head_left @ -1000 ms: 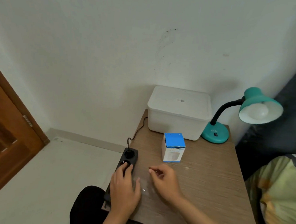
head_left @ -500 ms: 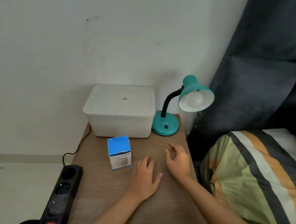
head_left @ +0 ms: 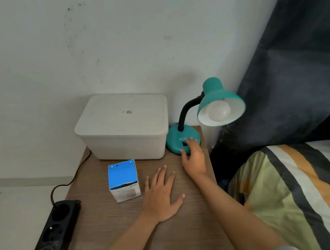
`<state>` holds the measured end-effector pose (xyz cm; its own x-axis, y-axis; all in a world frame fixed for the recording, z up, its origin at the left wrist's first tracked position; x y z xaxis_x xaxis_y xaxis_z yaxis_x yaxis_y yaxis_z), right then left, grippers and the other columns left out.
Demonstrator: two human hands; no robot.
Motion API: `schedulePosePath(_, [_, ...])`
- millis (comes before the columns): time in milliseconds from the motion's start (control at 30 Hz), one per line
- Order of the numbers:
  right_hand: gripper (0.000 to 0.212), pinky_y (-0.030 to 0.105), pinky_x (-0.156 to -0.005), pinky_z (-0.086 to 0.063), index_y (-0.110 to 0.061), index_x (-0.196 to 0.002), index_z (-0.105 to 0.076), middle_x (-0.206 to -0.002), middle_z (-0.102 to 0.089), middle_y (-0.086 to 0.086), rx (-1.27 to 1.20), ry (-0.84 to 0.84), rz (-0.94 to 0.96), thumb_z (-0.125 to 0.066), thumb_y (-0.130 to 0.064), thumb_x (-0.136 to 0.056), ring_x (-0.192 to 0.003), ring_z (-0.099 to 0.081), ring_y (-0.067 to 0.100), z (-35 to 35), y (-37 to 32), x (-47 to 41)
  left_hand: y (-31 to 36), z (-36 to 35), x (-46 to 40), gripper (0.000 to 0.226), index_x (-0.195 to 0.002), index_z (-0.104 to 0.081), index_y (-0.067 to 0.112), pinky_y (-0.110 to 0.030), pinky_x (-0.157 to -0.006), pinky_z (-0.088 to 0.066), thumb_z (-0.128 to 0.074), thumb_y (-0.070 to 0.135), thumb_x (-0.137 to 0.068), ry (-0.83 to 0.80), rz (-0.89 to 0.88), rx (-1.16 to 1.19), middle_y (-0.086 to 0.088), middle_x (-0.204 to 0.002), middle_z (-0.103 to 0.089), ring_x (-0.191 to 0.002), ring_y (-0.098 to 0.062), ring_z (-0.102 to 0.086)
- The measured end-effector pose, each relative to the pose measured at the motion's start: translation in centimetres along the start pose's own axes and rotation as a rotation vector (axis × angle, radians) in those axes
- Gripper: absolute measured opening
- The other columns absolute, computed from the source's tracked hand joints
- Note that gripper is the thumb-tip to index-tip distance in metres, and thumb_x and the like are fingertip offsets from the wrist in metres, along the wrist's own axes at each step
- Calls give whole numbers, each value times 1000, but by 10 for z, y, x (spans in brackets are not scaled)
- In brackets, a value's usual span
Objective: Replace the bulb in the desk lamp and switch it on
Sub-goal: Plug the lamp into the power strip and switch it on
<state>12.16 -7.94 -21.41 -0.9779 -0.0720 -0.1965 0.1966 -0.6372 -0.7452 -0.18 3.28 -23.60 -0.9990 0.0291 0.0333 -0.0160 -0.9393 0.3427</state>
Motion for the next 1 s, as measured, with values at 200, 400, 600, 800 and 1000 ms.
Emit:
schedulePosePath(200, [39,30,-114,-20,-6,-127,-53,-143,-45,11,-1,37,10,-57,-18,-90,-141,-29,22,-7,11,-2,0,0,-1,72,-142,-18,36,-50,-115,-1,-33,68,-79,15,13,10,4,-158,-3,-144,-18,-1])
schedulePosePath(400, [37,30,-114,-21,-5,-125,-55,-141,-48,12,-11,50,30,-58,-16,-90,-140,-31,23,-7,11,-2,1,0,-1,72,-142,-18,36,-50,-116,-1,-34,68,-79,17,14,20,4,-157,-3,-144,-18,-1])
schedulePosePath(600, [37,30,-114,-20,-5,-126,-53,-142,-46,11,15,47,47,-57,-17,-91,-140,-30,23,-8,11,-2,1,0,-1,73,-142,-18,36,-51,-116,-1,-34,68,-78,19,14,15,5,-157,-3,-144,-17,-1])
schedulePosePath(800, [23,28,-107,-28,3,-105,-64,-123,-60,22,-11,147,99,-63,-4,-83,-126,-48,37,-8,13,-2,1,-2,-3,75,-139,-32,34,-49,-113,-13,-37,69,-73,92,41,-64,0,-156,-18,-143,-22,-20])
schedulePosePath(1000, [31,26,-110,-20,-1,-118,-57,-133,-53,17,29,92,89,-57,-11,-88,-135,-38,30,-8,9,-1,1,-1,-3,76,-143,-21,35,-48,-115,-3,-33,68,-75,52,47,-41,1,-158,-6,-145,-20,-7])
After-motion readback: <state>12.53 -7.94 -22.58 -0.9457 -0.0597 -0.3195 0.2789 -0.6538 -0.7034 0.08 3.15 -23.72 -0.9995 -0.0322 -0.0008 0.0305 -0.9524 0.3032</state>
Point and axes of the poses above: each hand's wrist, its own x-axis away from the middle knuckle, its own z-axis out of the back of the hand, y = z × x, the point moved 5 cm from there along -x, towards the middle knuckle
